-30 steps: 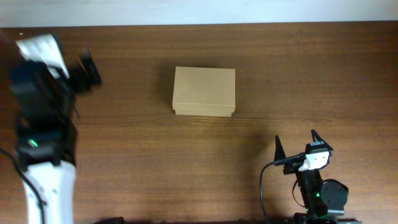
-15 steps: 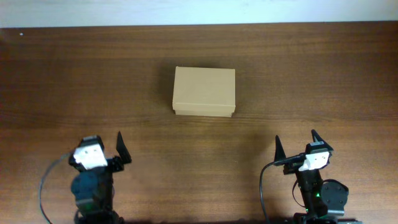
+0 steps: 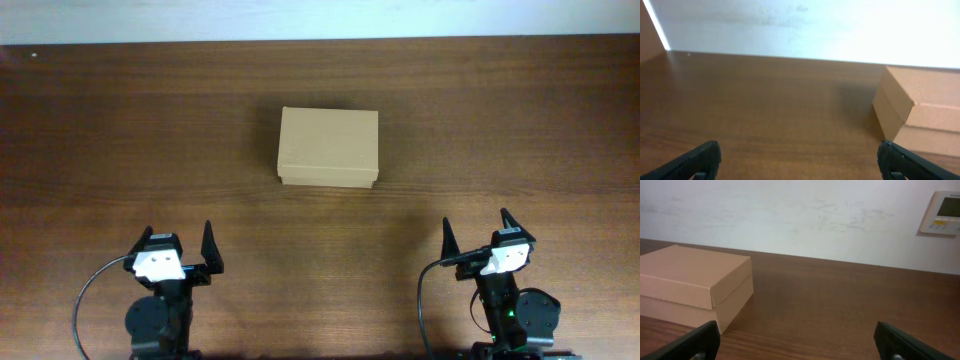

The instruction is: Pack container

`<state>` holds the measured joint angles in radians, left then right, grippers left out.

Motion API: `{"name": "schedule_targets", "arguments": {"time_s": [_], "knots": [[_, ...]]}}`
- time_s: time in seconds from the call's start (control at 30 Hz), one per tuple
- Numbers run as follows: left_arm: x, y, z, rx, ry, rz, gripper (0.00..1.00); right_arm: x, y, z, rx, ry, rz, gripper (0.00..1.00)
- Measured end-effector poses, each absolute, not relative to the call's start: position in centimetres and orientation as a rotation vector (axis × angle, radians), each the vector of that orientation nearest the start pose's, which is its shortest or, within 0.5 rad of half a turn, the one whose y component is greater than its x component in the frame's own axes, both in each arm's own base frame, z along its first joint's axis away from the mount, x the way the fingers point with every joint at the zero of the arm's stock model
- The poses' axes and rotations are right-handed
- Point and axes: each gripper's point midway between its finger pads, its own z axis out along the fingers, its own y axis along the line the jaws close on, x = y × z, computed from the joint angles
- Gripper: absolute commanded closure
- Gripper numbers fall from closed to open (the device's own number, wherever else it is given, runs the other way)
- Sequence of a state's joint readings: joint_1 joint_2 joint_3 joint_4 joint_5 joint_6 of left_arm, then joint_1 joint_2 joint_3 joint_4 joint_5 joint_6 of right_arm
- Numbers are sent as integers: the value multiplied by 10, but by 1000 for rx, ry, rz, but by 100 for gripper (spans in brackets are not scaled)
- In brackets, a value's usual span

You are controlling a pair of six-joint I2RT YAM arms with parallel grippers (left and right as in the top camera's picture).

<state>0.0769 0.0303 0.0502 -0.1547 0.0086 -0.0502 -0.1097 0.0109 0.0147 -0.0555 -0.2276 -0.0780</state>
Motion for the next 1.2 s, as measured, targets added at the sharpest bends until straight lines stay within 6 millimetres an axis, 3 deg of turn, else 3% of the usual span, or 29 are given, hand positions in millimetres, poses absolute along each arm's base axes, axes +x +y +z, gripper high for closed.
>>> {"name": "schedule_targets", "arguments": {"time_s": [1.2], "knots": [[242,17,156,-102,1691,13,0,245,12,165,-149,1614,39,1]]}}
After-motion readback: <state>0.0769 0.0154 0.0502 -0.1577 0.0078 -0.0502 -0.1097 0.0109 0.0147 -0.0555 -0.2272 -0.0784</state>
